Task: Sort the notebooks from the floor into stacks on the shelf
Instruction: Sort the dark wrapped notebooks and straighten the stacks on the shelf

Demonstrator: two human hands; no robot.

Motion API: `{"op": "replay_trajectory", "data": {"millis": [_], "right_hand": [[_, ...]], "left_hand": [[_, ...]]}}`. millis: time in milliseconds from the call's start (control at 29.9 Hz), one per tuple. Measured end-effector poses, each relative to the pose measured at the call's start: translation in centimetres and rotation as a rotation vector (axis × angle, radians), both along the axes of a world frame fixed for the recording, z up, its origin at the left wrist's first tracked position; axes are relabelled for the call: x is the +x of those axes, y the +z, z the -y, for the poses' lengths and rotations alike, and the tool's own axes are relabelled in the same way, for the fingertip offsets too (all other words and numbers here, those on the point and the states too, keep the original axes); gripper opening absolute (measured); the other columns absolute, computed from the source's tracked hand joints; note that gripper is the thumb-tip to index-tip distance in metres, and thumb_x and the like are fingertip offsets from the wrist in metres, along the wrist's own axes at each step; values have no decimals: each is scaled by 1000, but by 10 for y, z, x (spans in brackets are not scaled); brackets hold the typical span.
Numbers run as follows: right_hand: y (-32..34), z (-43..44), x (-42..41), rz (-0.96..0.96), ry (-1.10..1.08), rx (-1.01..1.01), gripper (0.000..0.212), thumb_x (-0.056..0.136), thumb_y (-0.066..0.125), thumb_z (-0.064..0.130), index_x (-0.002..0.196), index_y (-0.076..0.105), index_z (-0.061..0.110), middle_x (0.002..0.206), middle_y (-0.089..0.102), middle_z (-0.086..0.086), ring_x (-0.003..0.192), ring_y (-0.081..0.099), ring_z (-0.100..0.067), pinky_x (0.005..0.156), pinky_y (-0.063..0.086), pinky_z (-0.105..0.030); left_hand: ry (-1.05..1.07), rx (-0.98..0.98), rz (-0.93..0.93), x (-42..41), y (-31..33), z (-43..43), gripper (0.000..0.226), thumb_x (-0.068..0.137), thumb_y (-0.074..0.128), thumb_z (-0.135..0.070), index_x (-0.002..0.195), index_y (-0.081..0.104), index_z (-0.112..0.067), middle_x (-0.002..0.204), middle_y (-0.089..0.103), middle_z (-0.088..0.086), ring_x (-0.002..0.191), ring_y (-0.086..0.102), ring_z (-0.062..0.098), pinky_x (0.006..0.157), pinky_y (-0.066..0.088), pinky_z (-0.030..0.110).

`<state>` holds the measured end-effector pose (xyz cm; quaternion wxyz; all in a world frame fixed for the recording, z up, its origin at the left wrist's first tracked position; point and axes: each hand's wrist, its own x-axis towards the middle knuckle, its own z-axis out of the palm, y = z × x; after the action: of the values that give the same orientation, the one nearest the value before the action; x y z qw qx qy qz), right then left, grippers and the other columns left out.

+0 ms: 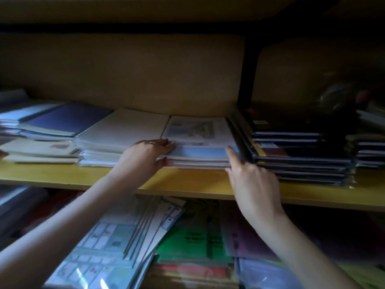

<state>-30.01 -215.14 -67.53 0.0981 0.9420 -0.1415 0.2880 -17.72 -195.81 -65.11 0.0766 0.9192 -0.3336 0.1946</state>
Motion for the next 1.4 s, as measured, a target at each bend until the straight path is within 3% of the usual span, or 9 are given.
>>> {"op": "replay_trajectory", "data": {"millis": [234, 368, 468, 669, 836, 1070, 1204, 1271, 1405], "right_hand": [[-4, -21, 17, -110, -174, -54, 59, 76, 76, 13, 130, 55, 10, 87, 71, -5, 53, 64, -13, 42, 25, -22], [-1, -12, 16, -47, 35, 26, 63, 95, 44, 7, 149, 13, 11, 139, 45, -5, 97, 64, -17, 60, 33, -22], [4, -9, 8, -148, 101, 93, 76, 92, 44, 5, 150, -3, 18, 150, 30, -1, 81, 60, -15, 54, 33, -20], [16, -16, -26, -192, 92, 359, 67, 98, 38, 33, 150, -2, 17, 149, 34, -6, 108, 60, -14, 75, 45, -20], [14, -23, 0, -231, 81, 764, 79, 95, 43, 27, 149, -13, 18, 86, 39, 2, 55, 34, 1, 41, 29, -15], [4, -40, 5, 18, 52, 1045, 85, 89, 53, 12, 150, -5, 26, 92, 60, -8, 46, 47, -4, 37, 33, -12], [20, -45, 6, -139, -16, 741, 89, 92, 52, 24, 148, -17, 19, 114, 53, -12, 42, 49, -7, 30, 29, -14], [37, -47, 3, -271, -122, 421, 83, 95, 47, 32, 149, -13, 13, 83, 59, -10, 42, 44, -5, 32, 24, -17], [45, -52, 8, -240, -220, -177, 63, 73, 78, 26, 130, 52, 15, 67, 63, -2, 43, 58, -20, 38, 17, -19]], "left_hand": [[-42, 19, 176, 7, -14, 7, 50, 95, 46, -14, 144, 35, -19, 148, 40, 5, 133, 42, 23, 109, 31, 35], [-19, -6, 161, 15, -24, 9, 56, 96, 42, -16, 148, 23, -24, 153, 29, 1, 140, 30, 17, 114, 18, 35], [-62, -72, 136, 15, -24, 8, 53, 97, 43, -20, 147, 26, -27, 152, 31, -1, 140, 29, 15, 115, 16, 35], [-164, -324, 82, 18, -19, -19, 29, 87, 60, -20, 115, 67, -18, 125, 63, 4, 115, 59, 24, 104, 37, 42], [-153, -303, 71, 17, -10, -24, 30, 82, 69, -17, 112, 70, -20, 114, 68, 1, 101, 65, 24, 87, 48, 38], [-246, -318, 24, 27, -4, -31, 29, 79, 72, -16, 108, 71, -16, 108, 71, 3, 94, 64, 25, 83, 47, 39], [-235, -313, 13, 27, -6, -29, 27, 79, 72, -16, 106, 72, -18, 105, 71, 1, 94, 64, 25, 82, 47, 40], [-241, -291, 23, 30, -4, -30, 28, 79, 72, -16, 106, 72, -18, 105, 71, 2, 93, 63, 26, 80, 47, 40], [-261, -203, -62, 31, 4, -31, 44, 75, 76, -19, 118, 65, -21, 119, 66, 2, 102, 60, 26, 87, 43, 37]]}}
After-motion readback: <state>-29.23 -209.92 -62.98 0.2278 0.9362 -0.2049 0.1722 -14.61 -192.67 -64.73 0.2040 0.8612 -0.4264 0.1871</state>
